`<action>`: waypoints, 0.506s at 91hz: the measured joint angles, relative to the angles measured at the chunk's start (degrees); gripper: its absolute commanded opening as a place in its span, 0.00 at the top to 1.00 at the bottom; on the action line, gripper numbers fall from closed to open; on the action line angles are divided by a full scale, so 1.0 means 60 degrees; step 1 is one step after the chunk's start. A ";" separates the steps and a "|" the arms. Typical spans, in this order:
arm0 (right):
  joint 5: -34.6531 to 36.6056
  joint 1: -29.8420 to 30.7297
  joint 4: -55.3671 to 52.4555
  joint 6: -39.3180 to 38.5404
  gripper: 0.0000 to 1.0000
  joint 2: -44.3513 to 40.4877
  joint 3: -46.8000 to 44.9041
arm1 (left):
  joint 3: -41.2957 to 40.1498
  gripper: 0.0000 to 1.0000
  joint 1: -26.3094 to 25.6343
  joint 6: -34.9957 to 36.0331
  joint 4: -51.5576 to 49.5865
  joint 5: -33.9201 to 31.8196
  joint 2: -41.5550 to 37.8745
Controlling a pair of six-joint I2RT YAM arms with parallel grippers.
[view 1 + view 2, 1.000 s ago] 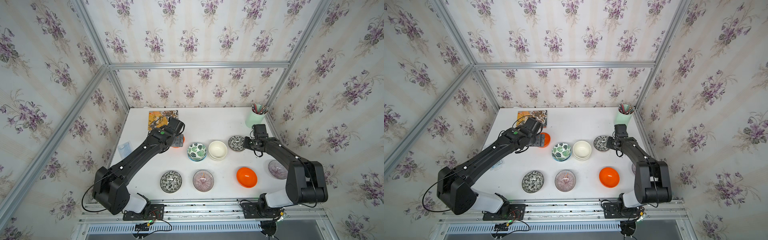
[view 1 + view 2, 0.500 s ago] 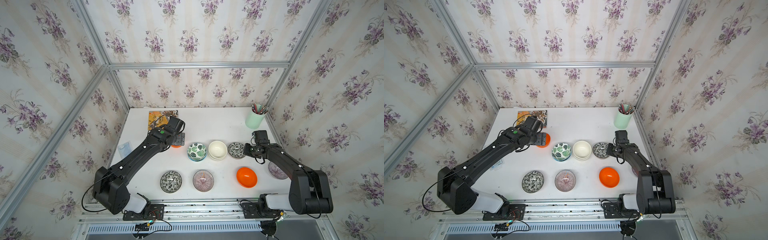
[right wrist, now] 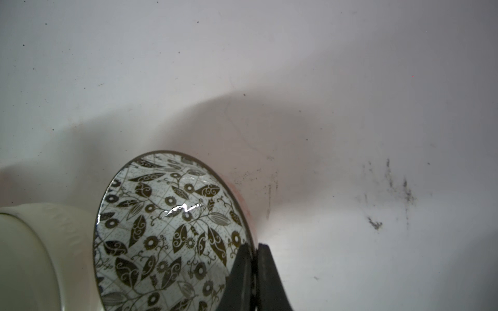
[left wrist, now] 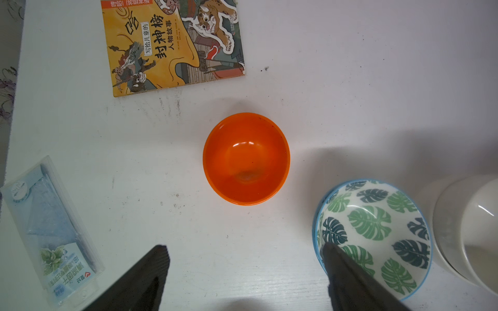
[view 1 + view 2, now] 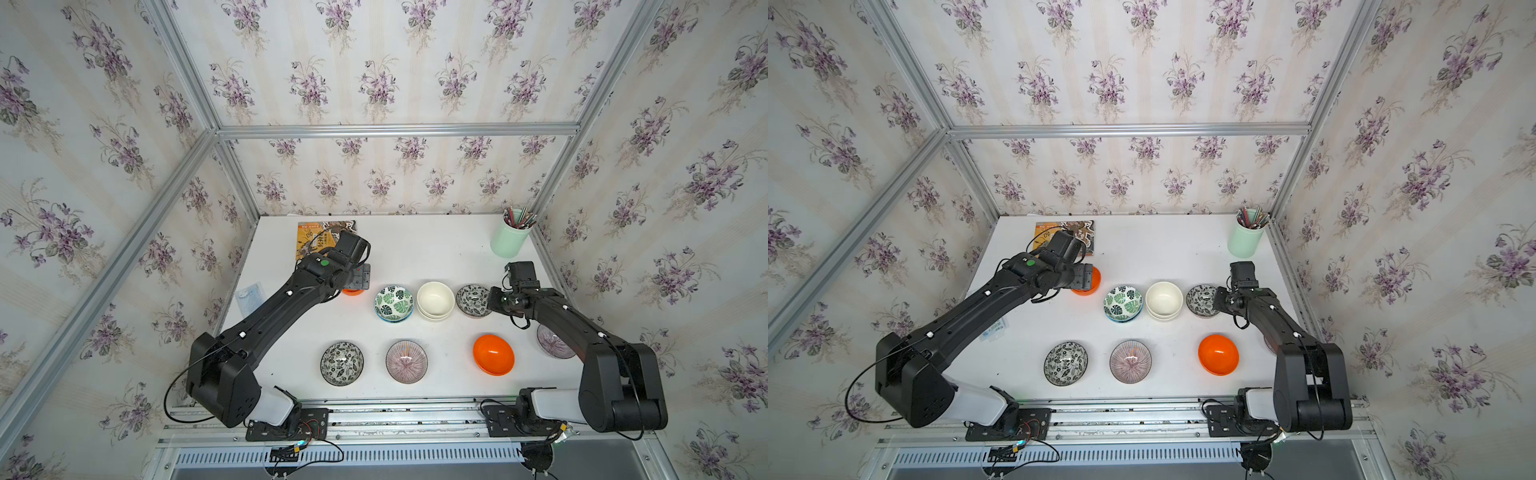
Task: Stack the bowls
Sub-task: Place the bowl at the center of the board.
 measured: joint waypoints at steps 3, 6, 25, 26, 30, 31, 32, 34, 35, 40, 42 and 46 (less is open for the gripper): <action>0.0000 0.0000 -0.0004 0.0084 0.95 -0.0040 -0.0066 | 0.0051 0.07 0.0000 0.0004 -0.0004 0.0000 0.0036; 0.0000 0.0000 0.0015 0.0197 0.96 -0.0073 -0.0135 | 0.0098 0.07 0.0000 0.0004 -0.0004 0.0000 0.0073; -0.0117 0.0025 0.0452 0.0437 0.96 -0.0273 -0.0565 | 0.0346 0.07 0.0000 0.0062 -0.0029 0.0000 0.0146; -0.0117 0.0033 0.0463 0.0459 0.96 -0.0284 -0.0576 | 0.0346 0.07 0.0000 0.0076 -0.0036 0.0000 0.0142; -0.0138 0.0062 0.0481 0.0499 0.96 -0.0335 -0.0608 | 0.0342 0.07 0.0000 0.0076 -0.0055 0.0000 0.0109; -0.0142 0.0069 0.0481 0.0503 0.96 -0.0350 -0.0612 | 0.0339 0.07 0.0000 0.0076 -0.0055 0.0000 0.0098; -0.0142 0.0076 0.0477 0.0503 0.96 -0.0361 -0.0616 | 0.0339 0.07 0.0000 0.0080 -0.0058 0.0000 0.0087; -0.0146 0.0095 0.0463 0.0503 0.95 -0.0390 -0.0616 | 0.0335 0.07 0.0000 0.0084 -0.0058 0.0000 0.0066; -0.0146 0.0102 0.0459 0.0499 0.94 -0.0401 -0.0616 | 0.0331 0.07 0.0000 0.0084 -0.0058 0.0000 0.0055; -0.0127 0.0127 0.0401 0.0506 0.88 -0.0459 -0.0616 | 0.0317 0.07 0.0000 0.0106 -0.0055 0.0000 0.0000; -0.0117 0.0127 0.0379 0.0525 0.85 -0.0477 -0.0616 | 0.0306 0.07 0.0000 0.0109 -0.0055 0.0000 -0.0011; -0.0113 0.0135 0.0321 0.0546 0.81 -0.0503 -0.0619 | 0.0295 0.07 0.0000 0.0109 -0.0055 0.0000 -0.0018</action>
